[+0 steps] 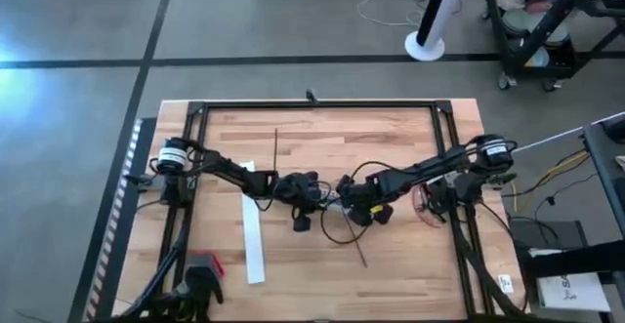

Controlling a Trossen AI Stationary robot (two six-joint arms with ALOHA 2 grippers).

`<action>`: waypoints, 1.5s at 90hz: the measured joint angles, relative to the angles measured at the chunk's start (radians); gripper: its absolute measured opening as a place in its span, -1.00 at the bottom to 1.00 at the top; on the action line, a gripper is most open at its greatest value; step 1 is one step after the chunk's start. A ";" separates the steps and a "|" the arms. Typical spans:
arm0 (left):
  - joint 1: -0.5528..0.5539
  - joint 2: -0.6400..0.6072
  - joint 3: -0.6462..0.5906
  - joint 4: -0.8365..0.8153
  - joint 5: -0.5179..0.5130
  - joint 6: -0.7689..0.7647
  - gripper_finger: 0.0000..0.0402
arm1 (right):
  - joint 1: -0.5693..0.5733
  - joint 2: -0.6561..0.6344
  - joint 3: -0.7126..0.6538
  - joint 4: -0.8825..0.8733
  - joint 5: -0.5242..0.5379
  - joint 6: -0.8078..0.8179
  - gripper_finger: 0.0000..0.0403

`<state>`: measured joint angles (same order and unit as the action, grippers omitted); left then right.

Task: Ziptie cables
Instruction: Put the ziptied cable wires into the white cable duct

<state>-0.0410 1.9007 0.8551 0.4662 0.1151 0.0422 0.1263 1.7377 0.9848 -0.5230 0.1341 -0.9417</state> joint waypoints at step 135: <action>0.003 -0.001 0.001 -0.028 -0.038 -0.006 -1.00 | 0.085 -0.025 0.086 -0.191 0.008 0.108 -1.00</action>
<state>-0.0376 1.8999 0.8558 0.4381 0.0776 0.0364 0.2115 1.7130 1.0710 -0.7141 0.1418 -0.8342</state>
